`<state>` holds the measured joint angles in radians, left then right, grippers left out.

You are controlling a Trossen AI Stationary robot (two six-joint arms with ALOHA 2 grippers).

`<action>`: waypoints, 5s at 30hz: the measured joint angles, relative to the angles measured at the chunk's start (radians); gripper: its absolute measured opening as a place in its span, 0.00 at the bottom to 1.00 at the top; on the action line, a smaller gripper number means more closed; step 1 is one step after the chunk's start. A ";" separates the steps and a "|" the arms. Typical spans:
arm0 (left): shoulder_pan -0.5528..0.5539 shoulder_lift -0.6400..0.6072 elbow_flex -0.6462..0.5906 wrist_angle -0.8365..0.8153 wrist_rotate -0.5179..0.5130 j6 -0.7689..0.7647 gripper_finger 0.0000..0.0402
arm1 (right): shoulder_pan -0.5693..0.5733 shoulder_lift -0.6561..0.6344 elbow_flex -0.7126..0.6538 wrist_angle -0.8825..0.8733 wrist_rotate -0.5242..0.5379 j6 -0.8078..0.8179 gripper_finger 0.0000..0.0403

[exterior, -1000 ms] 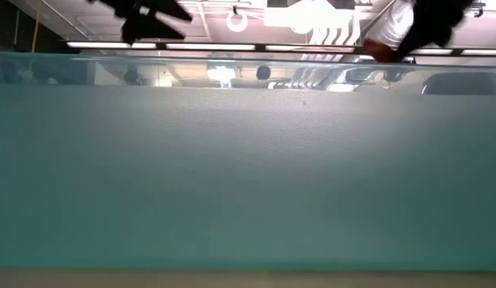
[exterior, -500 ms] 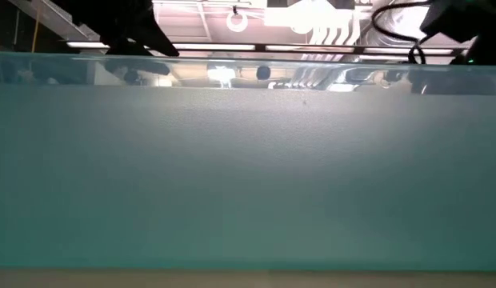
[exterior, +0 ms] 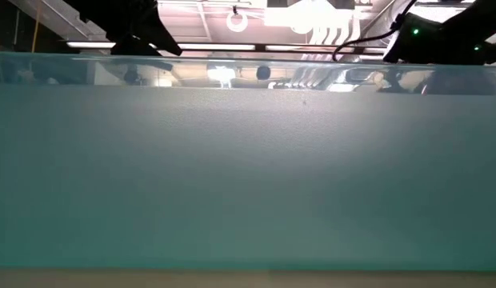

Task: Sort candy
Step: Put the orange chocolate into the blue bin

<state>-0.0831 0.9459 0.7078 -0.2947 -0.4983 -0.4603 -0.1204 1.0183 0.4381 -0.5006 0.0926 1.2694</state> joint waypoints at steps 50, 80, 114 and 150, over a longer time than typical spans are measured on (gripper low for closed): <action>-0.539 0.458 0.473 -0.880 0.542 -0.151 0.51 | 0.132 -0.121 0.465 0.181 -0.078 -0.589 0.47; -0.840 0.902 0.380 -0.849 0.815 -0.558 0.51 | 0.132 -0.102 0.464 0.179 -0.079 -0.623 0.47; -0.269 0.109 0.349 0.008 -0.033 0.143 0.00 | 0.202 0.061 0.463 0.617 -0.079 -0.794 0.47; 0.013 0.373 0.349 0.548 0.359 0.431 0.00 | 0.214 0.241 0.464 0.862 -0.083 -1.061 0.47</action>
<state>-0.0700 1.3188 1.0573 0.2530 -0.1389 -0.0288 0.0937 1.2594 0.9020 0.3618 0.0097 0.2085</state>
